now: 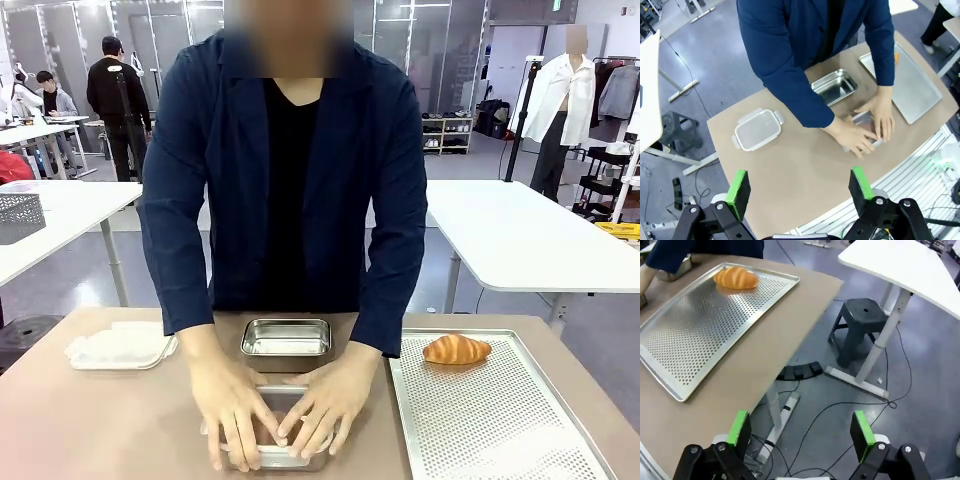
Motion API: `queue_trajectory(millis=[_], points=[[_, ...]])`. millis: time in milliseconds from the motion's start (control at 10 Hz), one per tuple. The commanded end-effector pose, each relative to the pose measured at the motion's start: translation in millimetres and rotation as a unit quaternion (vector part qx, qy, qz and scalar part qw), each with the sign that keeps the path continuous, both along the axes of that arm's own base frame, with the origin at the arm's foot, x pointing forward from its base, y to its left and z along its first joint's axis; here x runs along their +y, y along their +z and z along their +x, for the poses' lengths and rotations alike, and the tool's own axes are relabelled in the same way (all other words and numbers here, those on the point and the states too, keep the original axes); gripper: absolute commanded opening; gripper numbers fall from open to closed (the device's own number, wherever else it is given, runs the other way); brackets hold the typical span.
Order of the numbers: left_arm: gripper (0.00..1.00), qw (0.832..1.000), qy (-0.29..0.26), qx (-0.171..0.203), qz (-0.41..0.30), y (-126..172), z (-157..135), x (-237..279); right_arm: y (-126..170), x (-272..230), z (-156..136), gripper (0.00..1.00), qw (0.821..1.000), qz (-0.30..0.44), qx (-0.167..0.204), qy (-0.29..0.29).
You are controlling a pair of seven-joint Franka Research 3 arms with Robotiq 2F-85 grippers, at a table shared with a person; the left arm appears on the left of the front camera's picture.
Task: Place the bread into the airtight container.
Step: Pick up a Butter Roll and place it into an empty Airtight Container.
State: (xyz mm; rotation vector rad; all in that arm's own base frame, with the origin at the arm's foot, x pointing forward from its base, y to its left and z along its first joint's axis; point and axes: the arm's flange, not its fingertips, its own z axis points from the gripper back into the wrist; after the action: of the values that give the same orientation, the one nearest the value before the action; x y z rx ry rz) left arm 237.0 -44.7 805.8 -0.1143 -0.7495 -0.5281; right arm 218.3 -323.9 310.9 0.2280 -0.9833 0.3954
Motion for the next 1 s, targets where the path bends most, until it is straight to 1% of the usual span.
queue_trajectory(millis=[0, 200, 300, 400, 500, 700, 900], points=[[1.0, 1.0, -0.004, 0.0, -0.002, 0, -1, 0, -16, 27, -18, 1.0, 1.0, -0.004, -0.027, -0.004], [1.0, 1.0, -0.004, 0.0, -0.002, 0, -1, 0, -15, 27, -29, 1.0, 0.998, 0.001, -0.062, -0.012], [1.0, 1.0, -0.004, 0.0, -0.002, 0, -1, 0, -14, 28, -27, 1.0, 0.997, 0.0, -0.073, -0.006], [1.0, 1.0, -0.004, 0.0, -0.002, 0, -1, 0, -14, 30, -26, 1.0, 0.996, 0.007, -0.093, 0.002], [1.0, 1.0, -0.004, 0.0, -0.002, 0, -1, 0, -12, 31, -25, 1.0, 0.992, 0.02, -0.121, 0.016], [1.0, 1.0, -0.004, 0.0, -0.002, 0, -1, 0, -8, 35, -21, 1.0, 0.991, 0.023, -0.129, 0.041], [1.0, 1.0, -0.004, 0.0, -0.002, 0, -1, 0, -9, 35, -19, 1.0, 0.991, 0.031, -0.126, 0.044]])
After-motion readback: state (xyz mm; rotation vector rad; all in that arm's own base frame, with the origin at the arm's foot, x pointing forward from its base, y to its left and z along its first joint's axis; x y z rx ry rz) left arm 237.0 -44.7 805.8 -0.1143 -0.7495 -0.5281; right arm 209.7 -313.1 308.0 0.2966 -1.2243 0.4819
